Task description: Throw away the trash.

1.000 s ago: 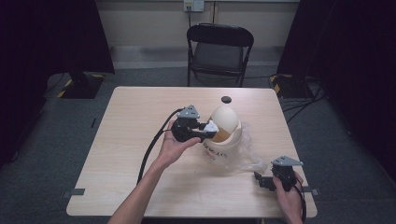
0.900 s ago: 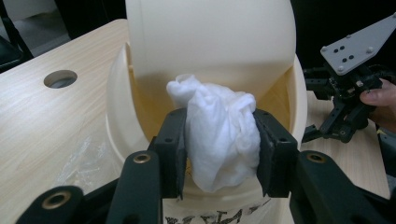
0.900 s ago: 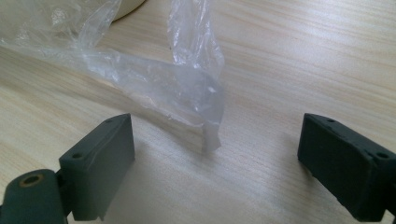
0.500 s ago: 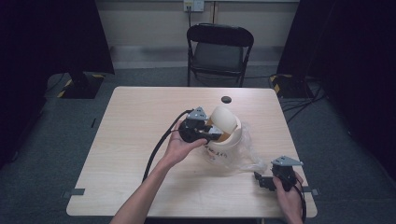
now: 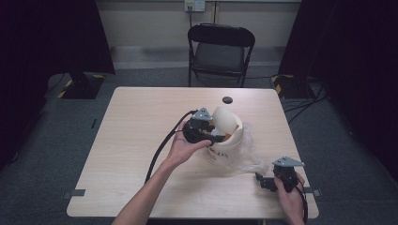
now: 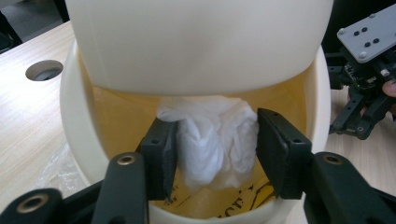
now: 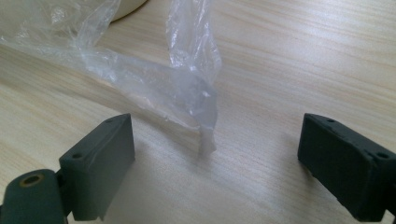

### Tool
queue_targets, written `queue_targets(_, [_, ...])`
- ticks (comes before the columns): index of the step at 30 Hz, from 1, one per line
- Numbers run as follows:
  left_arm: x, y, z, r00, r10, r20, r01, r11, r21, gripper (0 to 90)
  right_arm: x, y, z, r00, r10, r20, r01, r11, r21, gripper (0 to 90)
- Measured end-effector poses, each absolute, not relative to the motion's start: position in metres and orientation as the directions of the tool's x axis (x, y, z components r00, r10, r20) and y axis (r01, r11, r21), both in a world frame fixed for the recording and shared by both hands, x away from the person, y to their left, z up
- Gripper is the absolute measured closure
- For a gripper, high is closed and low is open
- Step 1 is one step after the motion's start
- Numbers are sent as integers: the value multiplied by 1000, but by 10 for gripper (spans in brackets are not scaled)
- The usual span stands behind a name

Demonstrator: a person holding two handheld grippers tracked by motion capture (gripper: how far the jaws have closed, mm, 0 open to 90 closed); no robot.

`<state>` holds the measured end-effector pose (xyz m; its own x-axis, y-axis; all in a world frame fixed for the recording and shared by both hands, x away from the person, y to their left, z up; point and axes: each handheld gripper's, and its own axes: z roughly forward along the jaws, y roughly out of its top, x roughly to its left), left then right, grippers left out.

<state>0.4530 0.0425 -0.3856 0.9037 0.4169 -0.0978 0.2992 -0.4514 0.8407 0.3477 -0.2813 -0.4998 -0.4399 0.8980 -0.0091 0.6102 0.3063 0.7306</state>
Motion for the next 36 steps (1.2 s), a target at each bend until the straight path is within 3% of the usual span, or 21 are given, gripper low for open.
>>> queue_targets(8, [449, 47, -380, 897, 434, -76, 288, -446, 847, 447, 348, -281, -500, -440, 898, -10, 610, 307, 731, 103])
queue_targets(20, [447, 63, -374, 900, 425, -95, 282, -403, 870, 519, 348, -281, -500, -440, 898, -10, 610, 307, 731, 102])
queue_targets(25, [447, 76, -369, 883, 447, -143, 307, -321, 896, 439, 348, -281, -500, -440, 898, -10, 610, 307, 731, 103])
queue_targets(28, [447, 83, -364, 868, 478, -130, 312, -323, 893, 353, 348, -281, -500, -440, 898, -10, 610, 306, 731, 103])
queue_targets(36, [446, 109, -368, 843, 526, -110, 318, -324, 891, 243, 348, -281, -500, -440, 898, -10, 610, 307, 731, 103])
